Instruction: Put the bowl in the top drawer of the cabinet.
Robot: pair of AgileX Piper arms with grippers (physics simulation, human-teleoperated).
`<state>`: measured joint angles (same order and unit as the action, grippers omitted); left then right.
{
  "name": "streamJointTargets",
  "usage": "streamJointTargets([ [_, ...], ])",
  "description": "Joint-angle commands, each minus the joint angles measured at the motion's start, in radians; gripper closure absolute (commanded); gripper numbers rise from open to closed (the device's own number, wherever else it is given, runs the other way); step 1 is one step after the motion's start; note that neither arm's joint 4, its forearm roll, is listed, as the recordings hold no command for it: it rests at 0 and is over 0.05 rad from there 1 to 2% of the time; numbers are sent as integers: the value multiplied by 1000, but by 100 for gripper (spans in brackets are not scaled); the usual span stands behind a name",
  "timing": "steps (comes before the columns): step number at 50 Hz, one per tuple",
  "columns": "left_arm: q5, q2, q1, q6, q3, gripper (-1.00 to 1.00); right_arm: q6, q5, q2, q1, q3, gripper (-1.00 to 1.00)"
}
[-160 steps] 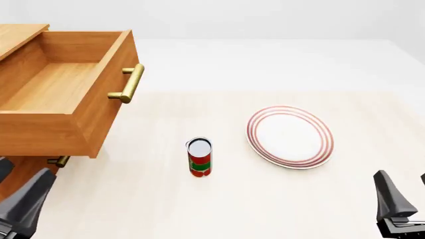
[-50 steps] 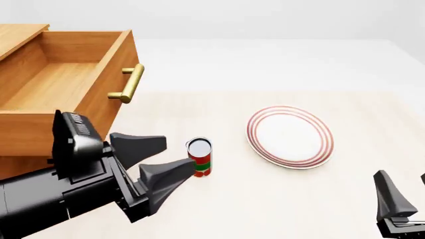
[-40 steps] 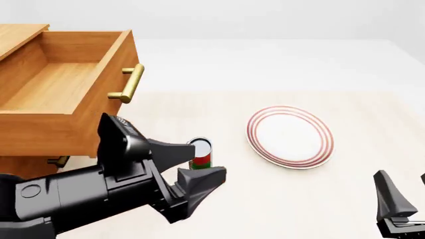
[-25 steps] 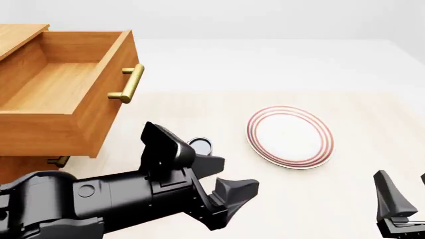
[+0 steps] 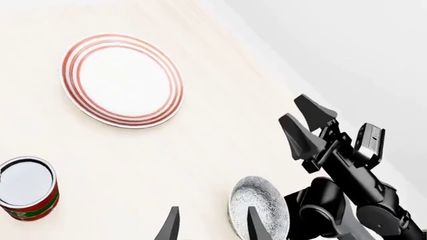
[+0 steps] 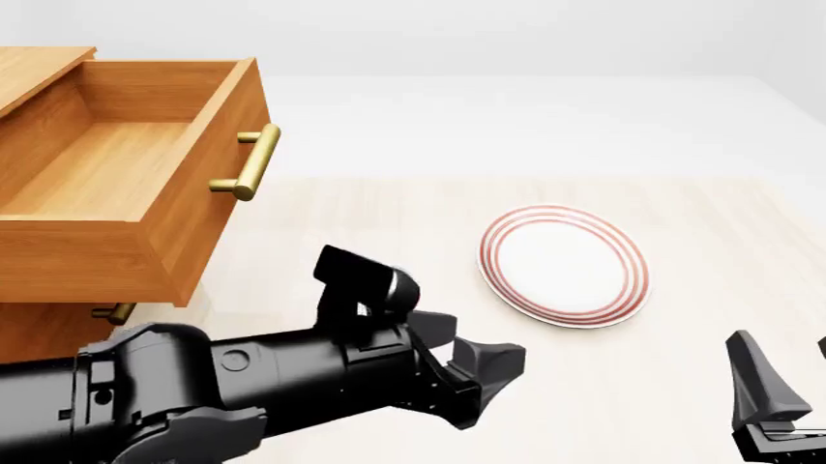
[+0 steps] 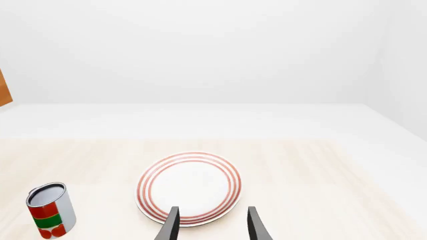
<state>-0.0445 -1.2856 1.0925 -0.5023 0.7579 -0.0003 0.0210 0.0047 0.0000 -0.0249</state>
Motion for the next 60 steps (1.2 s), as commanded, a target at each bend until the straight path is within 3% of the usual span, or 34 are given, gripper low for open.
streamJointTargets([
  [1, 0, -68, -5, -73, 22, -100, 0, 0, 0, 0, 0, -100],
  [14, 6, -154, 67, -193, 37, -100, 0, 0, 0, 0, 0, -100],
  [60, -39, -304, 181, -329, 57, -100, 0, 0, 0, 0, 0, -100],
])
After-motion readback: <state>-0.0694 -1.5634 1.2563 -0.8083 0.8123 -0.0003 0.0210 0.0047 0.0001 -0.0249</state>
